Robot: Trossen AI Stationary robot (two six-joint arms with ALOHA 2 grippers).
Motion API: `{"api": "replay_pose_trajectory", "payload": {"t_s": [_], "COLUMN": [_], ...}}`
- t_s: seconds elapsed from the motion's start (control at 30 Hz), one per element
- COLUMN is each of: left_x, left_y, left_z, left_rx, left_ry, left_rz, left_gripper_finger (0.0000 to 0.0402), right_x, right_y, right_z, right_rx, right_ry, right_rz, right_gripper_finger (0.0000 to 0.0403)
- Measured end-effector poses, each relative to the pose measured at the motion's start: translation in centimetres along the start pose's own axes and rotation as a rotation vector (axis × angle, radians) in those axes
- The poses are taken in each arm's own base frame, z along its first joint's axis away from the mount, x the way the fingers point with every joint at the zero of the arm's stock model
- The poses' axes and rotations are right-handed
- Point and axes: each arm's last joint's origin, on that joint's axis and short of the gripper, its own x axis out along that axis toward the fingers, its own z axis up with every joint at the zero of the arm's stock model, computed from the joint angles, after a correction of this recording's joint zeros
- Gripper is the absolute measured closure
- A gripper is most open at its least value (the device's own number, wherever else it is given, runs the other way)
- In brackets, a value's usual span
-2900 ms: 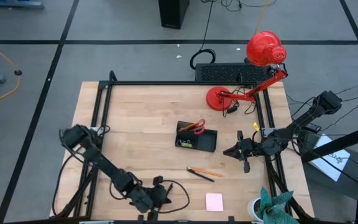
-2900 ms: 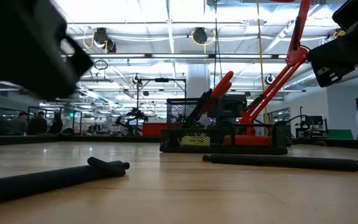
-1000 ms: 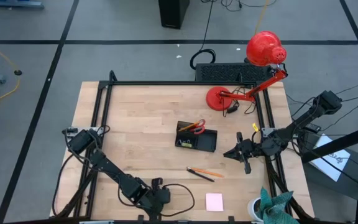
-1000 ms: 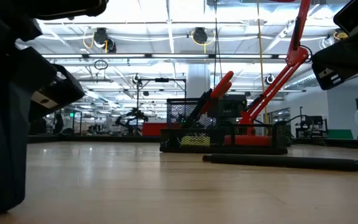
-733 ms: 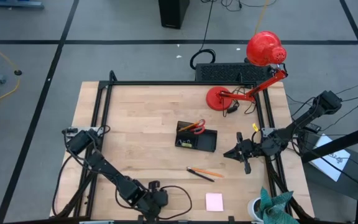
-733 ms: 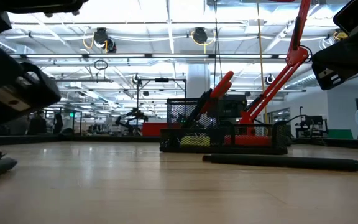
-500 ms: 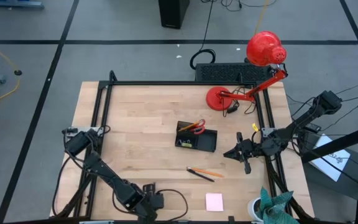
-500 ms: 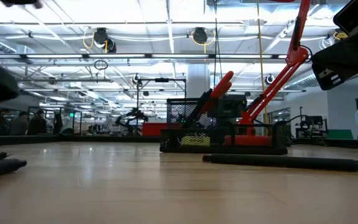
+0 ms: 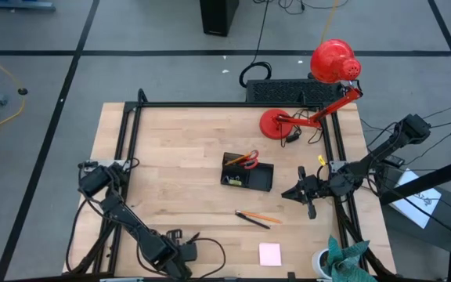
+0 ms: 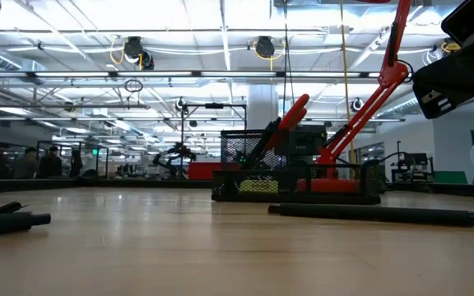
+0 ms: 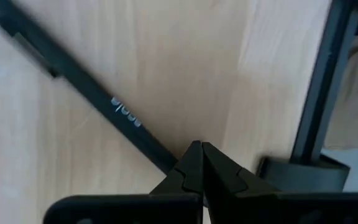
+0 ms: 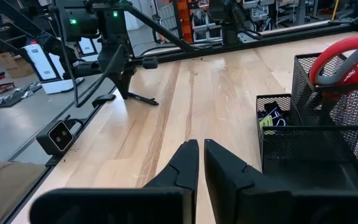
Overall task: Pick and place office supplies into organizer
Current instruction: Put the black pen into the black desk organizer
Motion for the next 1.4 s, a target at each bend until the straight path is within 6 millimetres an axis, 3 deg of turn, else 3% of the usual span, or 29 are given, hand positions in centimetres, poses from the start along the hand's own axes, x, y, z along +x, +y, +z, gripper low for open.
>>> {"api": "replay_pose_trajectory", "payload": {"t_s": [0.3,0.53,0.7,0.93,1.13,1.4], "left_x": [0.0,0.0,-1.1,-4.9,-6.2,-4.2], "left_y": [0.7,0.9,-0.3,-1.5,-0.3,0.9], "left_z": [-1.1,-1.0,0.4,3.9,5.5,5.2], "left_rx": [-0.070,-0.035,0.043,0.059,-0.200,-0.272], "left_ry": [0.035,-0.034,-0.147,-0.325,-0.307,-0.090], "left_rz": [0.121,0.181,0.145,0.134,0.132,0.190], "left_gripper_finger": [0.0397,0.0398,0.0396,0.0396,0.0398,0.0394], "right_x": [0.0,0.0,0.0,0.0,0.0,0.0], "right_y": [0.0,0.0,0.0,0.0,0.0,0.1], "right_z": [0.1,0.1,0.1,0.1,-0.1,-0.1], "right_rx": [-0.036,-0.033,-0.020,0.009,0.022,0.022], "right_ry": [-0.011,-0.011,-0.011,-0.010,0.005,0.013], "right_rz": [0.002,0.001,0.001,0.001,0.000,0.025], "right_gripper_finger": [0.0385,0.0385,0.0385,0.0385,0.0385,0.0385]}}
